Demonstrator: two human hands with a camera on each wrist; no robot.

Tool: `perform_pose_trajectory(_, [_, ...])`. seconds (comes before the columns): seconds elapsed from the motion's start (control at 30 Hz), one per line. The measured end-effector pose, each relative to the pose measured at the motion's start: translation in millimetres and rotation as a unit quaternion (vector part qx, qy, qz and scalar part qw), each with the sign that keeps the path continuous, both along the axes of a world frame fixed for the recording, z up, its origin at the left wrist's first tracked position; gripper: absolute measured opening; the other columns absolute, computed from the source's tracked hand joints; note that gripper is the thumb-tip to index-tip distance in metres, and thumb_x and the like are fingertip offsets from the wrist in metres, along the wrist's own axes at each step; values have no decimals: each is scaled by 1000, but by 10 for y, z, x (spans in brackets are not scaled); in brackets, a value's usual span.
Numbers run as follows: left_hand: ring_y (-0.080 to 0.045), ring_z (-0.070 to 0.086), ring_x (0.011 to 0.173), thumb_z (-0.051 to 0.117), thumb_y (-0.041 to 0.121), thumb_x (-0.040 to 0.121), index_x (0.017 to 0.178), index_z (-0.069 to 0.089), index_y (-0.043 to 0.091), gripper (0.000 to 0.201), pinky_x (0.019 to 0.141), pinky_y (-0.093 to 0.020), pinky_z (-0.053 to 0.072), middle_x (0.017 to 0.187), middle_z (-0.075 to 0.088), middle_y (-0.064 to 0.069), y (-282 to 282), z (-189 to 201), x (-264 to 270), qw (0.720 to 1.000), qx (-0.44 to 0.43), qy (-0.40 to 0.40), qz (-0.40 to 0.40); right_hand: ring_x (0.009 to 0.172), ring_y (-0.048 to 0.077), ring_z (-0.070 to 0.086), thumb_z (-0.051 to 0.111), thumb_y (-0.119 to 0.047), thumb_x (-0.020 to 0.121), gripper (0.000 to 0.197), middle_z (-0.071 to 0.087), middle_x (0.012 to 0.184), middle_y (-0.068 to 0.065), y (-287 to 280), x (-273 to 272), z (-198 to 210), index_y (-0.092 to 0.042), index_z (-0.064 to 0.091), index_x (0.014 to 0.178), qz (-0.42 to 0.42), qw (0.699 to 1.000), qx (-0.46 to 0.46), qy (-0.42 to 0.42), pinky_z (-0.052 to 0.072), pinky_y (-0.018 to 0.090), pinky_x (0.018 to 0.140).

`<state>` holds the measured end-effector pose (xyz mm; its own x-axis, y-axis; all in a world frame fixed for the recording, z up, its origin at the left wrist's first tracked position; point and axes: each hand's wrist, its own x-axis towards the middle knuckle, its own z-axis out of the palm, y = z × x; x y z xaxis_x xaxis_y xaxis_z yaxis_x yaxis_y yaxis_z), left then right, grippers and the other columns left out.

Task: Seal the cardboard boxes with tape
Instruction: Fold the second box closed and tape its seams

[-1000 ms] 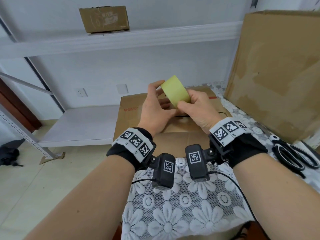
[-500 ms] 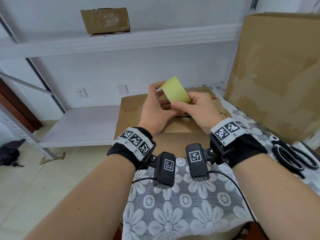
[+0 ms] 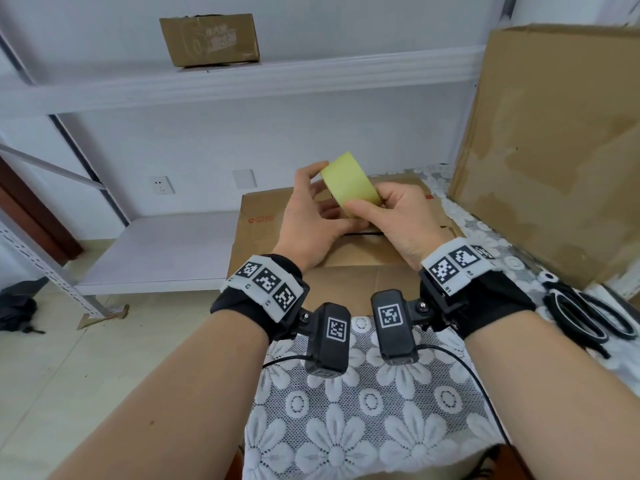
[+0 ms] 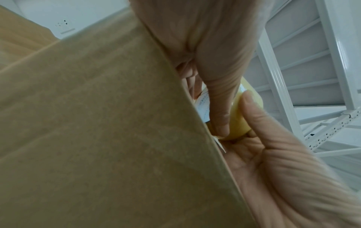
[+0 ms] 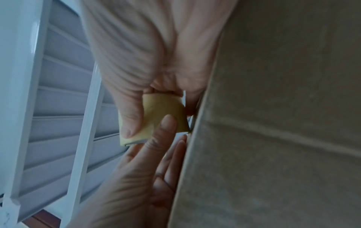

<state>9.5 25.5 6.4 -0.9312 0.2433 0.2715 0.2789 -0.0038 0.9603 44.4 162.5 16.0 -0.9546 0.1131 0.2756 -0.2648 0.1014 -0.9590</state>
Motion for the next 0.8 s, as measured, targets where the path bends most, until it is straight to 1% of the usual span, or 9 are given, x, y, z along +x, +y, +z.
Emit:
perform_pose_trajectory(0.1, [-17,69,100,86,-5,64,136,36,17,91,79,-22,56,133,53,-9,0,15,-2,1000,-4,2,-6,75,22,63,68,-5,84,16,68,88,27,-10,-10,-13,10,66,88,-4,1000,12,10,55,33,70])
perform_pose_trajectory(0.3, [-16,69,100,86,-5,64,134,36,23,90,82,-23,56,134,53,-10,-9,17,-14,1000,-3,-3,-16,82,33,62,63,-5,88,21,64,95,35,8,-21,-29,15,62,96,4,999,39,10,53,48,80])
perform_pose_trajectory(0.37, [-17,69,101,86,-5,65,135,36,21,90,84,-25,56,134,53,-10,-11,18,-11,1000,-3,-3,-13,84,31,63,61,-4,90,17,64,97,33,7,-6,-14,11,63,97,11,999,35,3,54,45,81])
perform_pose_trajectory(0.43, [-18,68,102,85,-6,65,136,36,19,90,84,-24,56,133,53,-9,-7,16,0,1000,-4,-1,-7,81,24,63,61,-3,89,12,67,95,28,-8,16,6,5,64,96,10,999,35,-4,55,36,78])
perform_pose_trajectory(0.53, [-17,68,101,85,-8,64,131,37,23,87,82,-23,56,131,54,-8,1,10,9,1000,-5,6,-3,71,17,58,61,-1,87,6,65,79,18,-48,31,23,-2,66,83,-6,999,43,-5,52,28,67])
perform_pose_trajectory(0.6, [-15,68,97,84,-8,65,126,37,26,84,80,-22,56,129,55,-8,3,9,16,1000,-6,10,-3,66,16,56,59,3,84,16,62,72,11,-79,38,38,-9,65,76,-8,999,41,-6,50,26,61])
perform_pose_trajectory(0.67, [-13,69,94,83,-8,67,124,38,26,80,79,-23,57,127,55,-6,5,11,18,1000,-13,17,1,65,17,59,57,4,83,16,66,73,13,-94,21,34,-8,66,79,0,999,41,-6,52,29,62])
perform_pose_trajectory(0.77, [-13,69,95,82,-7,68,122,38,25,77,79,-23,56,126,56,-5,8,6,18,1000,-17,24,3,73,34,66,58,-5,77,15,70,85,21,-107,21,46,-5,68,88,3,999,43,-8,55,41,69])
perform_pose_trajectory(0.8, [-13,68,96,82,-7,68,122,38,25,76,79,-23,56,126,56,-5,9,4,17,999,-20,26,4,75,34,66,57,-8,76,17,70,84,20,-101,11,37,-5,69,88,3,999,45,-7,55,41,68])
